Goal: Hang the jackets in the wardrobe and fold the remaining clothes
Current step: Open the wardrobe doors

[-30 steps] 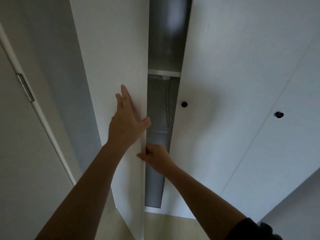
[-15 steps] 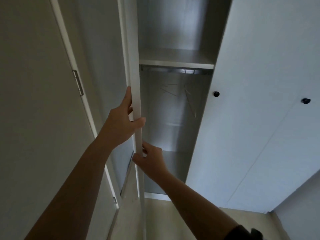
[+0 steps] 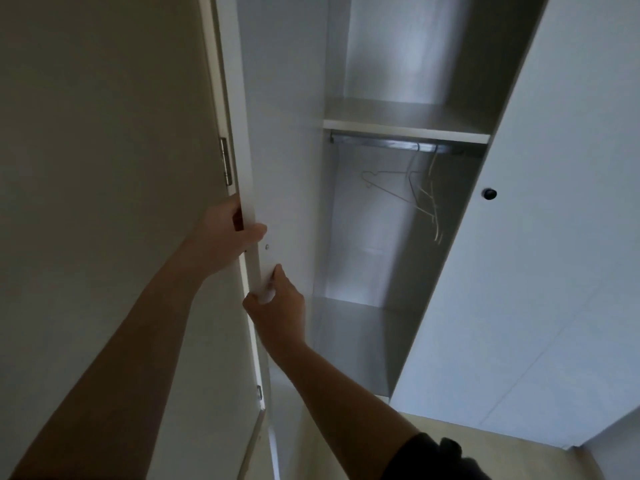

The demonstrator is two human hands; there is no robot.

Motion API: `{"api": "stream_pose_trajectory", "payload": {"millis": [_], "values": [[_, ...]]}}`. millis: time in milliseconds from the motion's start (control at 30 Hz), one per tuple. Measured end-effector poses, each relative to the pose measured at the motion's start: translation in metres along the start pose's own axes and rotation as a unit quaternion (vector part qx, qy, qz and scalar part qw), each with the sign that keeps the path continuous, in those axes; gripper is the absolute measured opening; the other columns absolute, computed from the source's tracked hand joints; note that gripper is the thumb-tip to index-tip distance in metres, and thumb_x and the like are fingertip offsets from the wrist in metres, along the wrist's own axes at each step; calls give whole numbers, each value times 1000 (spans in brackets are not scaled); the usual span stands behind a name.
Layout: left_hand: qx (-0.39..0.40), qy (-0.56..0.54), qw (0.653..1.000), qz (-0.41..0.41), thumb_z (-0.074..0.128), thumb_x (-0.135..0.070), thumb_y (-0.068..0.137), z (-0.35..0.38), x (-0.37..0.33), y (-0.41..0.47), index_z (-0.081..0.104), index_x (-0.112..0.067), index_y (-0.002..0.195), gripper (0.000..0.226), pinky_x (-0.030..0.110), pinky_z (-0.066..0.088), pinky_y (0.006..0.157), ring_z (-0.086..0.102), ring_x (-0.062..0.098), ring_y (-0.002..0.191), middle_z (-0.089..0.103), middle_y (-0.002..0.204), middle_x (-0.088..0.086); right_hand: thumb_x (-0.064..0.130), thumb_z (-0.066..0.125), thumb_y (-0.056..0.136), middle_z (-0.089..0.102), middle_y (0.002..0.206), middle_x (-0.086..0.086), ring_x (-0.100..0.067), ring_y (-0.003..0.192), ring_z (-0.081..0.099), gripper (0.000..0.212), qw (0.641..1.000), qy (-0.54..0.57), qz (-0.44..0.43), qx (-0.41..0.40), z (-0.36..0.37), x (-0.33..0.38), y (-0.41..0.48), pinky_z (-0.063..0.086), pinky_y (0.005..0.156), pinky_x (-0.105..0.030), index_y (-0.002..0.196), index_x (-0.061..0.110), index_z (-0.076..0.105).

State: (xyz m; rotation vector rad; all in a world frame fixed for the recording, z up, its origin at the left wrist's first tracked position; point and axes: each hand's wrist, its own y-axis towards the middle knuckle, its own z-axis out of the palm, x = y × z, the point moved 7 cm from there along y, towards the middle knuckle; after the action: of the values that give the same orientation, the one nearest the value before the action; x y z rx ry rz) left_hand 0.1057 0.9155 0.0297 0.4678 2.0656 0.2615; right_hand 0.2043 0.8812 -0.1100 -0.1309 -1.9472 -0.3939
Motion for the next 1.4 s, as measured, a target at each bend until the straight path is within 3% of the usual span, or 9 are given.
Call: {"api": "stream_pose_trajectory", "payload": {"millis": [200, 500, 600, 700, 800, 900, 1067, 1267, 1400], "values": [[-8, -46, 999, -26, 63, 1, 86, -20, 21, 7, 61, -17, 100, 23, 6, 48, 55, 62, -7, 65, 63, 83, -12, 34, 65, 76, 47, 140, 10, -9, 127, 44, 82, 1000, -8, 22, 9, 30, 1, 7, 37, 104, -22, 148, 19, 29], [-43, -26, 999, -20, 61, -11, 87, -19, 31, 2, 56, -20, 105, 20, 22, 51, 67, 61, 4, 75, 62, 85, -14, 33, 69, 82, 32, 150, 8, -7, 134, 34, 86, 999, 4, -7, 51, 32, -7, 11, 25, 102, -12, 152, 21, 20], [-104, -21, 994, -16, 58, -18, 89, -8, 26, -12, 51, -26, 104, 18, 33, 53, 70, 62, 11, 78, 63, 86, -10, 37, 72, 82, 34, 148, 8, -8, 126, 43, 89, 993, -7, -40, 108, 15, -21, 12, 39, 106, -25, 152, 30, 16], [-207, -52, 975, 60, 54, -9, 91, 1, 10, -33, 46, -25, 132, 45, 28, 57, 78, 65, 8, 96, 65, 112, -4, 39, 74, 80, 34, 143, 13, -1, 112, 48, 95, 991, -40, -48, 122, -16, -46, 13, 53, 93, -32, 148, 49, 8], [-319, 103, 934, 126, 50, 8, 86, 16, -13, -48, 32, -3, 146, 64, 32, 34, 112, 38, 31, 136, 36, 148, 23, 36, 74, 81, 37, 142, 10, 0, 107, 50, 93, 993, -72, -34, 88, -62, -78, 21, 54, 90, -30, 147, 51, 9], [-361, 181, 891, 207, 52, 16, 78, 46, -44, -53, 48, 3, 134, 57, 52, 15, 118, 22, 45, 140, 30, 148, 30, 32, 68, 87, 41, 143, 4, -2, 106, 52, 81, 995, -90, -16, 39, -114, -104, 33, 48, 88, -23, 149, 41, 18], [-318, 92, 918, 219, 52, 8, 85, 118, -75, -29, 60, -1, 120, 37, 47, 12, 119, 39, 29, 136, 52, 137, 14, 29, 59, 93, 40, 145, 4, -1, 107, 50, 64, 992, -125, -11, -15, -204, -133, 54, 42, 85, -17, 148, 32, 26], [-227, -31, 967, 115, 56, 2, 86, 229, -76, 17, 69, -10, 100, 23, 35, 46, 94, 62, 18, 76, 67, 102, -6, 21, 58, 94, 50, 136, -3, -13, 112, 56, 46, 984, -165, -1, -74, -331, -150, 92, 49, 91, -27, 138, 19, 45], [-139, -56, 987, 63, 57, 2, 86, 309, -64, 43, 70, -11, 100, 23, 13, 46, 88, 65, 11, 91, 66, 99, -11, 18, 57, 94, 52, 132, -3, -14, 104, 59, 37, 973, -207, -9, -99, -406, -148, 126, 48, 86, -24, 130, 17, 53]]}}
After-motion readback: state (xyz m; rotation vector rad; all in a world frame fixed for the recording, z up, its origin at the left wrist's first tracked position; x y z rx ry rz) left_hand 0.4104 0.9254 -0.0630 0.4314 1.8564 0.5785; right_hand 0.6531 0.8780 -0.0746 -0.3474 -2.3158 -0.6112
